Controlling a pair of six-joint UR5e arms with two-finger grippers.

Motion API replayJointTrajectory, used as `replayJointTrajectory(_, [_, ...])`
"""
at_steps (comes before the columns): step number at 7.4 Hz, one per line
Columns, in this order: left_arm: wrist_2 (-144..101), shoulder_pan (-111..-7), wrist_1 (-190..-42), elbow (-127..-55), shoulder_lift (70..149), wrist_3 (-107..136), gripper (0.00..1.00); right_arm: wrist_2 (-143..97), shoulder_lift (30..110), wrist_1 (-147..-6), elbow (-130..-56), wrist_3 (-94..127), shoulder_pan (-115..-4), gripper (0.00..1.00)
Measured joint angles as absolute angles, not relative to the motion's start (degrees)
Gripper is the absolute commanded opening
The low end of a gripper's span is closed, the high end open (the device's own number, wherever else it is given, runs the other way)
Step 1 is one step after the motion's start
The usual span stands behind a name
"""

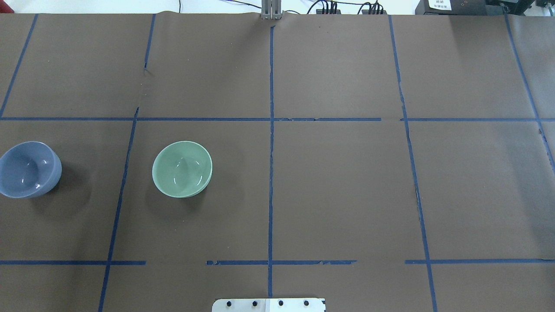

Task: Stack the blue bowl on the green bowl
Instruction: 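Move the left gripper toward the blue bowl's rim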

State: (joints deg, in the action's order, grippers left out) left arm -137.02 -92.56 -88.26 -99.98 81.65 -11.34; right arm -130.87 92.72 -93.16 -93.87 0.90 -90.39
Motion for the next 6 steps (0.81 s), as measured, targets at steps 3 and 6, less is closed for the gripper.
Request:
replayJointTrajectory(3, [-137.23,-92.49,-88.32,-99.44,82.39,-10.95,1.00,-130.87,92.72,-93.16,-93.87,0.96,-90.38,1.00])
replayJointTrajectory(6, [-135.73,-92.25,-88.24,-99.47,83.56,-9.59,1.00,-130.87,92.72,-93.16,-93.87,0.91,-90.37,1.00])
